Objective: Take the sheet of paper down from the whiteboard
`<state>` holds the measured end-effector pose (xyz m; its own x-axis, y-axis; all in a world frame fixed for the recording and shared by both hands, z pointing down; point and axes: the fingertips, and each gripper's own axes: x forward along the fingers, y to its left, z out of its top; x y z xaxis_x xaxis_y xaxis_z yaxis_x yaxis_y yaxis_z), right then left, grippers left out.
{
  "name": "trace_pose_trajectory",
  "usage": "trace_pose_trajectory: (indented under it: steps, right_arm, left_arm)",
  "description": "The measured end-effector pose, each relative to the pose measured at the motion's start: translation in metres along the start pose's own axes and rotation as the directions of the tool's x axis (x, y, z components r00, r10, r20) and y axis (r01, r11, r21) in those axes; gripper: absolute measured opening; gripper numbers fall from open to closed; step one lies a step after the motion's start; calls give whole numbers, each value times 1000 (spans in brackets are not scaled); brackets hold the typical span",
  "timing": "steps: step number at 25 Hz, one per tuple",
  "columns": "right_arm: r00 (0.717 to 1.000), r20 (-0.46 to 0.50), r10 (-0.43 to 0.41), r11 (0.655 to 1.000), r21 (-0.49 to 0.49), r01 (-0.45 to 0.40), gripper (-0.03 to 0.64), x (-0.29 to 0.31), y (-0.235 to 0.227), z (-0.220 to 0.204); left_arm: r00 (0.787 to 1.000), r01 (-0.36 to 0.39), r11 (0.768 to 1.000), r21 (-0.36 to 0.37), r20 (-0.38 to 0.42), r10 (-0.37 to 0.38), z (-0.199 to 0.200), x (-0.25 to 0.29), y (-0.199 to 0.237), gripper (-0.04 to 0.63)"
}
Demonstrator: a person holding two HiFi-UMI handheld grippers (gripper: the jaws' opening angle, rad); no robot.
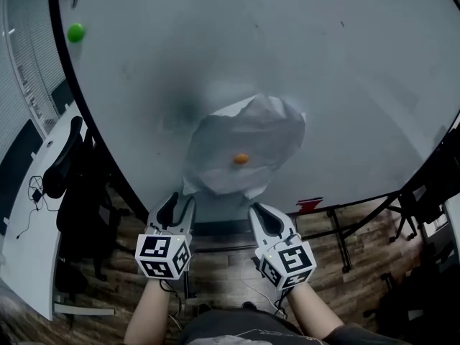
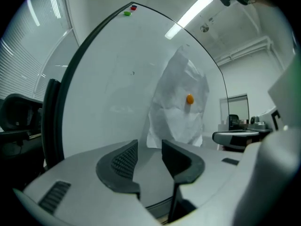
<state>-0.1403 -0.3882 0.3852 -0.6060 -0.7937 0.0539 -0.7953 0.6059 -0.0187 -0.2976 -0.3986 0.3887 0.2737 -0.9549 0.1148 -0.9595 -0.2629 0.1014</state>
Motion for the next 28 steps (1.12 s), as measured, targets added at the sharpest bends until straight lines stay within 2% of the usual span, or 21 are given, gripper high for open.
trace_pose_trajectory:
  steps: [5, 12, 15, 17, 21, 28]
  right_arm:
    - [1000, -4, -30, 1000, -3, 30, 25, 1, 2, -2]
    - [999, 4, -49, 999, -17, 49, 25, 4, 2, 2]
    - [998, 23, -59, 996, -67, 61, 25, 8, 1, 12]
    - [996, 44, -72, 990, -115, 76, 25, 10, 0, 22]
    - [993, 83, -86, 973, -208, 101, 26, 19, 0, 47]
    - [987, 135, -92, 944, -303, 130, 46, 34, 2, 76]
  left_arm:
    - [998, 56, 998, -16, -12, -56, -1, 11, -8, 152]
    - [998, 58, 997, -47, -25, -59, -1, 18, -7, 138]
    - [998, 56, 997, -57, -30, -58, -4, 18, -5, 58]
    - [998, 61, 996, -59, -31, -63, -5, 17, -5, 31]
    - [997, 71, 996, -44, -31, -73, -5, 14, -7, 17]
    - [995, 92, 996, -23, -35, -93, -4, 12, -10, 14]
